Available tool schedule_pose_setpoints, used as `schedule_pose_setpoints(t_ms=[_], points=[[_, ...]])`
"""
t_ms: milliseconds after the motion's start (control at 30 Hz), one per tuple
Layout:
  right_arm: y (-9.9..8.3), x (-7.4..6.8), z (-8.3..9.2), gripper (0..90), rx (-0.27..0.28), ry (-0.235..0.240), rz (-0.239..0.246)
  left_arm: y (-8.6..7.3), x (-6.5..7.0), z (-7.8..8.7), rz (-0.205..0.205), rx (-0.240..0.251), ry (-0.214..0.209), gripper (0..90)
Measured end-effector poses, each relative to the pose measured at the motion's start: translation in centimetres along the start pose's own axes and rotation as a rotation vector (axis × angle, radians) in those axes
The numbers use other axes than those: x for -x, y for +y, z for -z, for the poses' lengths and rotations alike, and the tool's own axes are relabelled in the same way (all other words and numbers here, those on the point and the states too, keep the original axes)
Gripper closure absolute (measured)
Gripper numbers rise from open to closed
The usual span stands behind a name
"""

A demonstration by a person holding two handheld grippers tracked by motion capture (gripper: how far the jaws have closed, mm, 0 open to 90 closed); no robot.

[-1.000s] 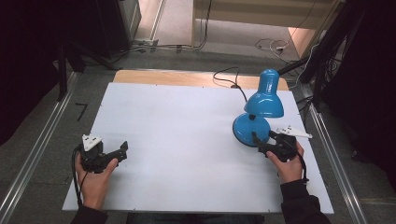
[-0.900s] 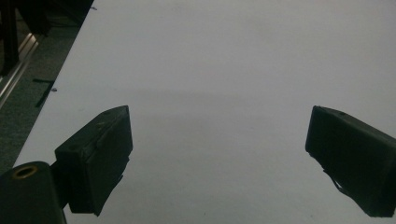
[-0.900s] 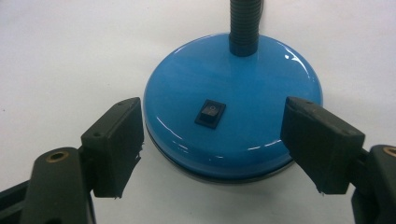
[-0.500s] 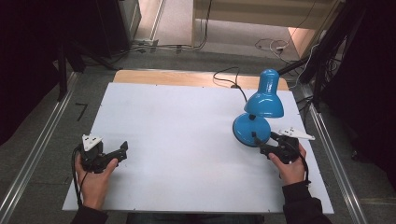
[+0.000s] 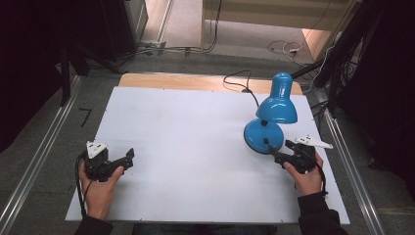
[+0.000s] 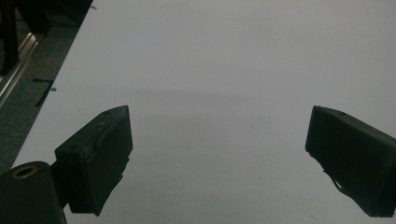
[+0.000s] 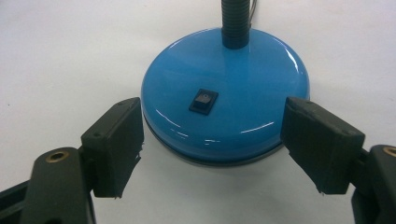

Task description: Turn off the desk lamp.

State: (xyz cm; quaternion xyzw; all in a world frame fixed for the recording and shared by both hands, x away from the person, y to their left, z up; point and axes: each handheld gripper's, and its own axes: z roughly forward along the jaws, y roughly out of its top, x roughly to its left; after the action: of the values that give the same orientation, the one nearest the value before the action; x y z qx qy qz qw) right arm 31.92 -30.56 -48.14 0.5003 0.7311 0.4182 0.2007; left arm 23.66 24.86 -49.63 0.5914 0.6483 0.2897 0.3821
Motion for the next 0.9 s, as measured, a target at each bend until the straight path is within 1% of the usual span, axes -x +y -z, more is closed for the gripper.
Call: schedule_pose_setpoints(t_ms=[900], points=[[-0.7,0.5,1.4,20.2,-0.003,-0.008,-0.016,0.0,0.0,0.0,-0.001,-0.003,-0.002,8.2]])
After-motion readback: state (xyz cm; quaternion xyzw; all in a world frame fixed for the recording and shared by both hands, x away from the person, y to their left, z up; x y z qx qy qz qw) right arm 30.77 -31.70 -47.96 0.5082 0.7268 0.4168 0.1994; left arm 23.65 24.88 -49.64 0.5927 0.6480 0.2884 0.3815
